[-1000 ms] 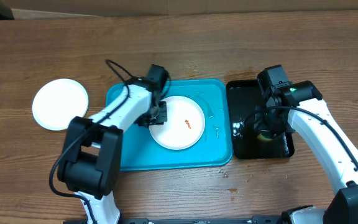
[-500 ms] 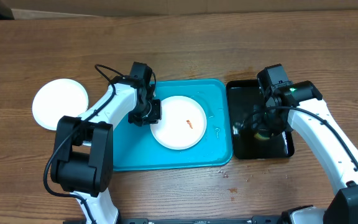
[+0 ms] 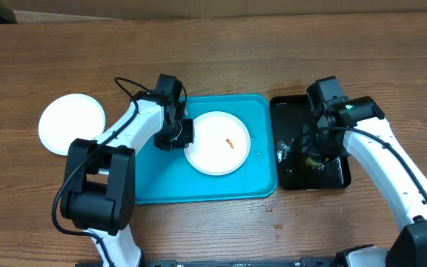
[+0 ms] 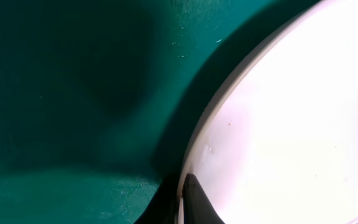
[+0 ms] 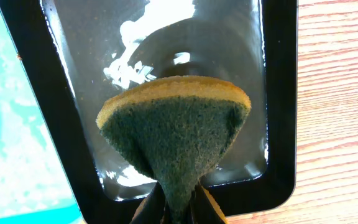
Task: Clean dirty plates on tray and stack at the side
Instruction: 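Rub the sponge in the black tray water with the right gripper, then scrub the white plate with the sponge while left gripper holds rim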
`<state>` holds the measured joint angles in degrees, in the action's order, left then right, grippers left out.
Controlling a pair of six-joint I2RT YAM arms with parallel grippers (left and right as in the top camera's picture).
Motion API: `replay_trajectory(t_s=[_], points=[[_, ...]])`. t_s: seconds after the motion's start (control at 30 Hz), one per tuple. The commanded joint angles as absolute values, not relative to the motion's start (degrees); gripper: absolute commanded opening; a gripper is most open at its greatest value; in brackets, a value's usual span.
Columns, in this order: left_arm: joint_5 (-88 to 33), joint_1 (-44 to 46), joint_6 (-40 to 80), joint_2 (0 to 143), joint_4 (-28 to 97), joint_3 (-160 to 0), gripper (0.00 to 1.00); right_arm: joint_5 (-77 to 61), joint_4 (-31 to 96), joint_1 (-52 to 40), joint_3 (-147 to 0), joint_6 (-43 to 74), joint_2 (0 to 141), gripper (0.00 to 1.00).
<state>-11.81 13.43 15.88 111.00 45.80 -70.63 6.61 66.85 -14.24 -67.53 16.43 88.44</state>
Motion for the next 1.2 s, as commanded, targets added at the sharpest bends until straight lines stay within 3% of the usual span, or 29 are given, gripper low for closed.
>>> replay_trajectory(t_s=[0.0,0.3,0.4,0.77,1.03,1.17], points=[[-10.09,13.96,15.40,111.37,46.28,-69.10,0.04,5.37,66.06,-14.15,-70.00,12.88,87.07,0.04],[-10.13,13.96,15.42,111.37,46.11,-69.10,0.04,-14.28,54.28,-17.15,-74.32,9.96,87.74,0.04],[-10.13,13.96,15.40,111.37,46.13,-69.10,0.04,-13.91,49.76,-21.50,-74.30,9.96,89.62,0.04],[-10.13,13.93,15.42,111.37,46.02,-69.10,0.04,16.56,41.63,-41.93,-74.22,10.04,104.51,0.04],[-10.13,13.93,15.42,111.37,46.04,-69.10,0.04,19.22,40.12,-43.77,-74.22,10.68,107.92,0.04],[-10.13,13.93,15.42,111.37,46.09,-69.10,0.04,19.20,40.14,-43.77,-74.22,12.21,108.05,0.18]])
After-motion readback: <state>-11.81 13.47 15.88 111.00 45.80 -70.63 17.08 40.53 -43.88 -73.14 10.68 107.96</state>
